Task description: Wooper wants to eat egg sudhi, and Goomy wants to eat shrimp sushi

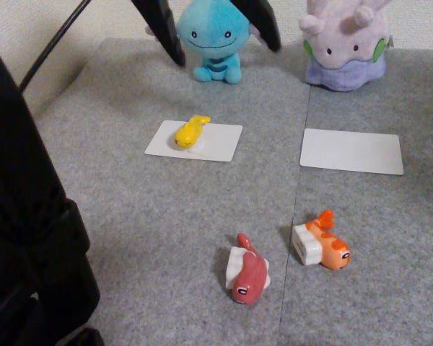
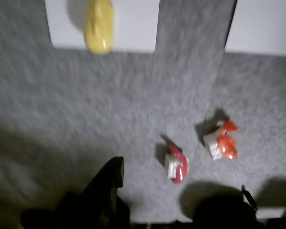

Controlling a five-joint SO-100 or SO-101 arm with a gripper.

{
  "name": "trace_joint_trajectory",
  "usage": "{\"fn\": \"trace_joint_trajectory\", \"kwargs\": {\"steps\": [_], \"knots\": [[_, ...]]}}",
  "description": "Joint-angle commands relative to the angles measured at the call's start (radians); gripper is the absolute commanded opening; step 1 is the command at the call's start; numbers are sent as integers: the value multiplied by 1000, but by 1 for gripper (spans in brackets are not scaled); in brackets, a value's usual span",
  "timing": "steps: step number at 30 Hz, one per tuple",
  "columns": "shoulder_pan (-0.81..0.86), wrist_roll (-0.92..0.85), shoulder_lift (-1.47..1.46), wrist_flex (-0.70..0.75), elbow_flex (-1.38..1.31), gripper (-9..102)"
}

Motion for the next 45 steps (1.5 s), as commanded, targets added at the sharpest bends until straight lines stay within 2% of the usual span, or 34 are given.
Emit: {"fn": "trace_joint_trajectory", "kwargs": {"steps": [1, 9, 16, 19, 23, 30, 45], "knots": [[41, -109, 92, 12, 91, 40], [273, -534, 218, -126, 370, 40], [472, -1042, 118, -135, 400, 40], [518, -1150, 46, -135, 391, 40], [552, -1203, -25, -146, 391, 40], [617, -1210, -80, -325, 391, 40], [632, -1193, -236, -465, 391, 40]]}}
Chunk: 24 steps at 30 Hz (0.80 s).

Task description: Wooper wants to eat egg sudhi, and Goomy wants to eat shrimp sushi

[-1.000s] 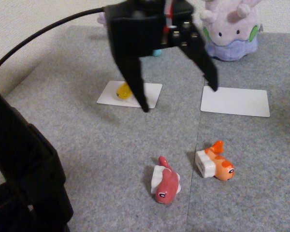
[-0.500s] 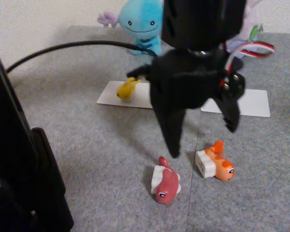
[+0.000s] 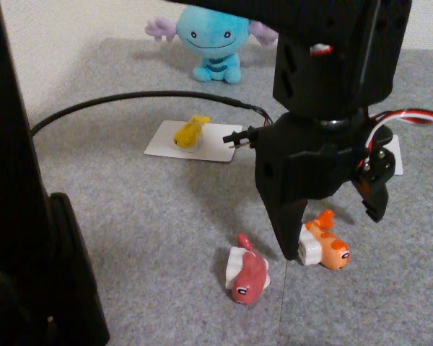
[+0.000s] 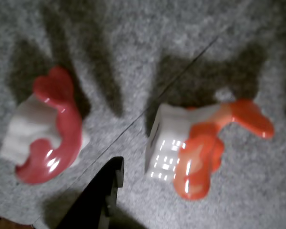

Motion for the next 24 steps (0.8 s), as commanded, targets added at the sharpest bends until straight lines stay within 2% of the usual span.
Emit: {"fn": "trace_joint_trajectory", "kwargs": {"steps": [1, 8, 24], "knots": [[6, 5, -11, -9, -14, 40], [3, 6, -35, -6, -12, 27], [-8, 54, -83, -32, -12, 13]]}}
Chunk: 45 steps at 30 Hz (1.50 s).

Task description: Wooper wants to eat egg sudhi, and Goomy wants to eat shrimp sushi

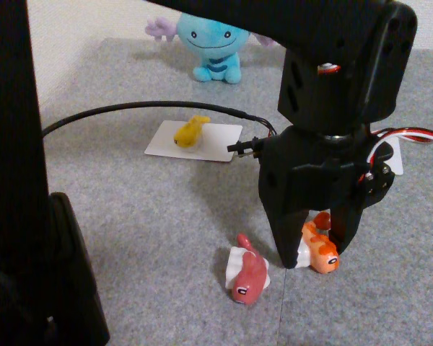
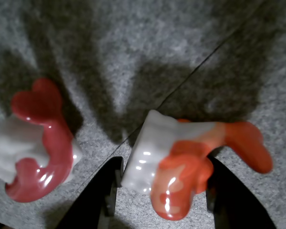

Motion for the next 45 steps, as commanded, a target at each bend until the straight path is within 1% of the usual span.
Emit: {"fn": "trace_joint_trajectory", "kwargs": {"steps": [1, 9, 13, 19, 23, 27, 33, 39, 42, 45], "knots": [[-9, 18, -3, -20, 0, 12], [-9, 26, 14, -3, -2, 7], [-11, 91, 64, 0, -2, 6], [-25, 132, 192, 66, -2, 6], [-38, 209, 282, 103, -2, 6], [-74, 360, 362, 94, -2, 6], [-189, 614, 456, 48, -2, 6], [-307, 827, 482, -11, -3, 6], [-348, 927, 479, -23, -3, 6], [-374, 1026, 476, -71, -3, 6]]}}
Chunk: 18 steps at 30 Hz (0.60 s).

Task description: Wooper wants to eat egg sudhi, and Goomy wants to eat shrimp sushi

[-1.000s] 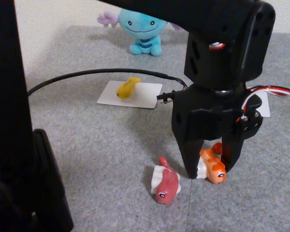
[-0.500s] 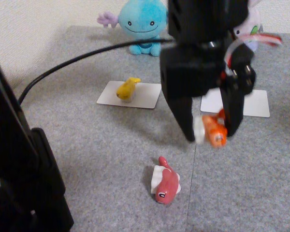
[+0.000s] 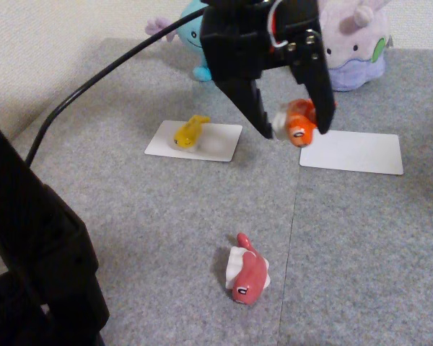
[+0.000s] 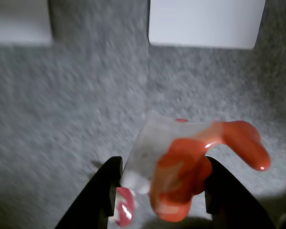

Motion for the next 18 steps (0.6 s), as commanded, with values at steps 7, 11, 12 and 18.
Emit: {"fn": "trace_joint_trajectory", "kwargs": {"steps": [7, 11, 12, 18], "knots": [[-34, 150, 34, -158, -20, 6], [-31, 152, 34, -167, -20, 6], [-29, 152, 34, -166, -21, 6], [-31, 155, 32, -184, -35, 6]]}}
